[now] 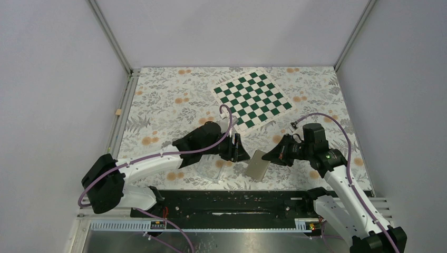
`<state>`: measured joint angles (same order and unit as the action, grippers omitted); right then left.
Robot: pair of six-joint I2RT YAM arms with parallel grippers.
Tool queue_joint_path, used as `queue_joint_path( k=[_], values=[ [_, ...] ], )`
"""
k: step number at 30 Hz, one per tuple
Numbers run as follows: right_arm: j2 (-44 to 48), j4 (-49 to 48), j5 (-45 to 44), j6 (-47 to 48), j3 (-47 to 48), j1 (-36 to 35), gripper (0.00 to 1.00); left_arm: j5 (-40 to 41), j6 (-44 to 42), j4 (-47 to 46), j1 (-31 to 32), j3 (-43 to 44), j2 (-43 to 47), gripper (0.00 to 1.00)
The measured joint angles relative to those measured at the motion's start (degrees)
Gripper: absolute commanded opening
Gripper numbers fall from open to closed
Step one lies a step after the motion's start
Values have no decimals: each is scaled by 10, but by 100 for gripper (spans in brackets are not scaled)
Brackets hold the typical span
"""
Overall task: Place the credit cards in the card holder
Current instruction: Open the card holder at the center of the board.
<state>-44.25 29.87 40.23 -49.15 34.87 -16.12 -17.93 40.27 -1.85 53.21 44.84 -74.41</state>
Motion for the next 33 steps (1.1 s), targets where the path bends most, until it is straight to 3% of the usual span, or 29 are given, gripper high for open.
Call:
queue_joint_path(
  k=[9, 18, 20, 24, 27, 30, 33],
  values=[
    [0, -2, 10, -4, 0, 0, 0, -12, 1, 0, 0, 0, -19, 38],
    [0, -4, 14, -6, 14, 0, 0, -15, 1, 1, 0, 0, -41, 36],
    [0, -5, 14, -7, 17, 0, 0, -15, 0, 3, 0, 0, -41, 30],
    [-2, -6, 14, -7, 18, 0, 0, -16, -3, 5, 0, 0, -41, 0],
    [-2, -6, 14, -6, 19, 0, 1, -19, -8, 4, 1, 0, -41, 0],
    [-3, -6, 14, -4, 19, 0, 16, -17, -14, 9, 1, 1, -39, 0],
    [-4, -5, 14, 3, 19, 0, 53, -9, -22, 28, 1, 3, -21, 0]
  ],
)
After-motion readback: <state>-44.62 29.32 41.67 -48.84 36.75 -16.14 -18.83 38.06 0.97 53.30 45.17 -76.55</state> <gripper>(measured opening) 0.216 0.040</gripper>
